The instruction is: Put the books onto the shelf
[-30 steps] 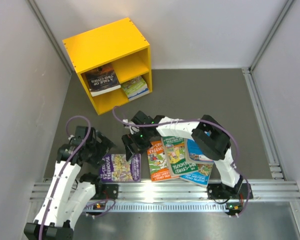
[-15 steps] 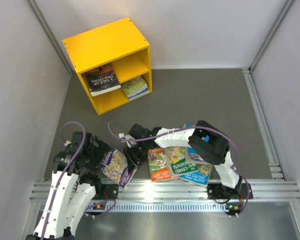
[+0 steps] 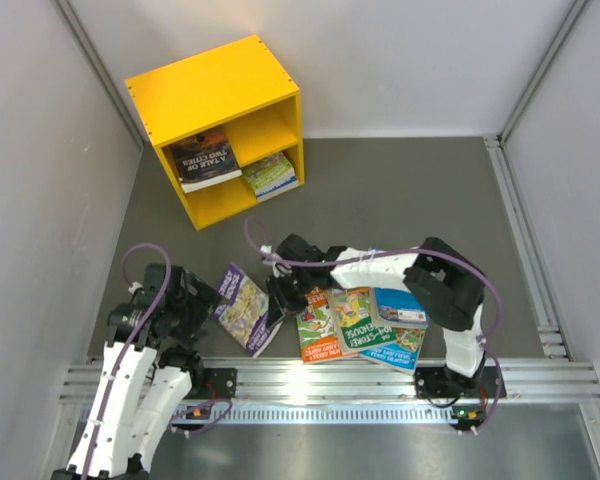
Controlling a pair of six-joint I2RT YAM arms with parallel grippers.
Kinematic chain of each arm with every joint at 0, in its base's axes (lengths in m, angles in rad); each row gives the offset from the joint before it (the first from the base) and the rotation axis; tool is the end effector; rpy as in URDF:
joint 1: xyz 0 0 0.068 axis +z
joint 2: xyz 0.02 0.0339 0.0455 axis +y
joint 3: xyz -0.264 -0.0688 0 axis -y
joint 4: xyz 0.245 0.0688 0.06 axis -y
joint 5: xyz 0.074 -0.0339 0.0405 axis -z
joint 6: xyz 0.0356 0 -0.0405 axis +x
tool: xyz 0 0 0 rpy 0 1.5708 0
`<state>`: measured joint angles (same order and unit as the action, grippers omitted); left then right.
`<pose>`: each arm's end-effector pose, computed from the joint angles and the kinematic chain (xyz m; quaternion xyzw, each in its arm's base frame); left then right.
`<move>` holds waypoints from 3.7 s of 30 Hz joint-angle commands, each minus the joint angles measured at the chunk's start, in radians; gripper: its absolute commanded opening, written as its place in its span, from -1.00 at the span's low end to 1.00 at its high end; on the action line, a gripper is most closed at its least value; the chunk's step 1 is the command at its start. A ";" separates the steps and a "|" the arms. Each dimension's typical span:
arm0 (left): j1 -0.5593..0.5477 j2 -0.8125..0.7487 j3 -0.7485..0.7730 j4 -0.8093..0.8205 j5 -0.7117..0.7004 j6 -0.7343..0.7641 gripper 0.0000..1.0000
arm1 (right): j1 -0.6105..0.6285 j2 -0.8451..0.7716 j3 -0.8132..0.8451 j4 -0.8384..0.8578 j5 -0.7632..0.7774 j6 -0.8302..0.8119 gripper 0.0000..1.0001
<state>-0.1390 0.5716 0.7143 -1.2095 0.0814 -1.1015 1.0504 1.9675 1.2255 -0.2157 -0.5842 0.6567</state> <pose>0.0836 -0.0146 0.2547 -0.4389 0.8624 -0.1769 0.1798 0.1833 0.3593 0.1509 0.2638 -0.8784 -0.3982 0.0169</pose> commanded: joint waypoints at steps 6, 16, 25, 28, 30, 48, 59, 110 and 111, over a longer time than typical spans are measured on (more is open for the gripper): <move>-0.002 0.027 0.050 0.067 0.011 0.035 0.83 | -0.251 -0.297 0.009 0.007 0.011 0.102 -1.00; -0.002 0.076 0.082 0.105 0.015 0.103 0.84 | -0.421 -0.145 0.287 -0.050 -0.026 0.139 -1.00; -0.002 0.088 0.093 0.110 0.004 0.138 0.84 | -0.467 -0.004 0.408 -0.042 -0.029 0.215 -1.00; -0.002 0.093 0.100 0.108 -0.005 0.150 0.85 | -0.469 0.002 0.402 -0.018 -0.028 0.238 -1.00; -0.002 0.094 0.099 0.111 -0.011 0.157 0.85 | -0.472 0.008 0.402 0.016 -0.031 0.257 -1.00; -0.002 0.157 0.157 0.102 -0.040 0.224 0.85 | -0.517 0.297 0.808 -0.034 0.003 0.310 -0.89; -0.002 0.175 0.132 0.117 -0.022 0.238 0.85 | -0.644 0.364 0.884 -0.016 0.044 0.419 0.90; -0.001 0.249 0.240 0.019 -0.157 0.359 0.86 | -0.561 0.650 1.024 0.208 0.164 0.759 -1.00; -0.001 0.254 0.238 0.022 -0.154 0.359 0.86 | -0.569 0.631 0.994 0.235 0.170 0.756 -1.00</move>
<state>-0.1390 0.8085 0.9257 -1.1820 -0.0608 -0.7670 0.5789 2.5397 2.2116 -0.2184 -0.4461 1.4269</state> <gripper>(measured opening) 0.928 0.002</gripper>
